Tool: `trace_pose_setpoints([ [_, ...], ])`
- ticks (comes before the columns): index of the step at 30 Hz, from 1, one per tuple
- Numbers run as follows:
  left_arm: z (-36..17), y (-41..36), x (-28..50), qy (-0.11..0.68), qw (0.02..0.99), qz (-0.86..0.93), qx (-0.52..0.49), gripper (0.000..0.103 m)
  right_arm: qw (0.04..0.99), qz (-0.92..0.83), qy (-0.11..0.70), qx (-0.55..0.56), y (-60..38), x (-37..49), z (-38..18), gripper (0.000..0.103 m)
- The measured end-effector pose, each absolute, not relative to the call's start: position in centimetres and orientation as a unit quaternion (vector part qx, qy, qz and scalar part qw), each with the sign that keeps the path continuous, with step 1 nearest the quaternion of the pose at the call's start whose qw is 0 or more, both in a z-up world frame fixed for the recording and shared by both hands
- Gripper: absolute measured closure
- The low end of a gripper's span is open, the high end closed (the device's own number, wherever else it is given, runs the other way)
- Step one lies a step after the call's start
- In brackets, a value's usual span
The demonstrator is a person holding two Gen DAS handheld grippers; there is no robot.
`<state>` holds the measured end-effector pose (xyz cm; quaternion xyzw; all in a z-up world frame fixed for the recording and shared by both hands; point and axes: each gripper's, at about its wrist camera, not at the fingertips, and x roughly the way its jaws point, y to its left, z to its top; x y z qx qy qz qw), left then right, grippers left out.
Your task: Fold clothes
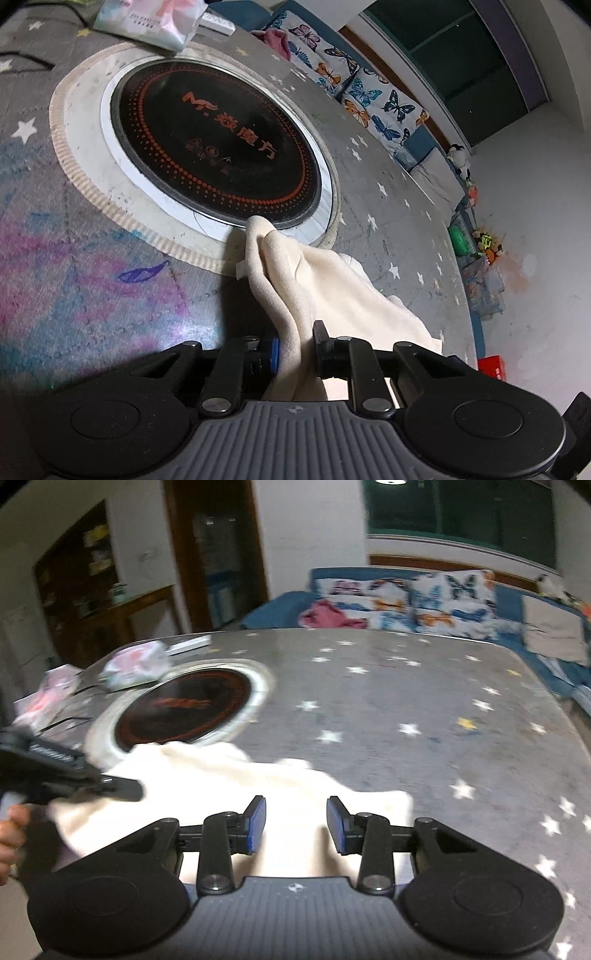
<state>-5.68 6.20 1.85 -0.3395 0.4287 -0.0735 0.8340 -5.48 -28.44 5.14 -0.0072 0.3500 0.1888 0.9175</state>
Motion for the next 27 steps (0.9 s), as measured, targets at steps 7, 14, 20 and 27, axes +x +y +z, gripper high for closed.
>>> trace_pose_setpoints([
  [7, 1.9, 6.2, -5.6, 0.427, 0.838, -0.077, -0.331, 0.084, 0.920, 0.152, 0.361, 0.011, -30.9, -5.3, 4.4, 0.061],
  [14, 1.8, 6.2, -5.5, 0.427, 0.839, -0.082, -0.329, 0.084, 0.917, 0.129, 0.375, 0.035, -32.2, -5.4, 3.2, 0.056],
  [20, 1.8, 6.2, -5.6, 0.426, 0.840, -0.085, -0.324, 0.084, 0.915, 0.125, 0.379, 0.062, -32.6, -4.9, 2.3, 0.053],
  [27, 2.2, 5.7, -5.6, 0.424, 0.849, -0.086, -0.303, 0.084, 0.913, 0.146, 0.373, 0.070, -31.9, -4.9, 2.0, 0.086],
])
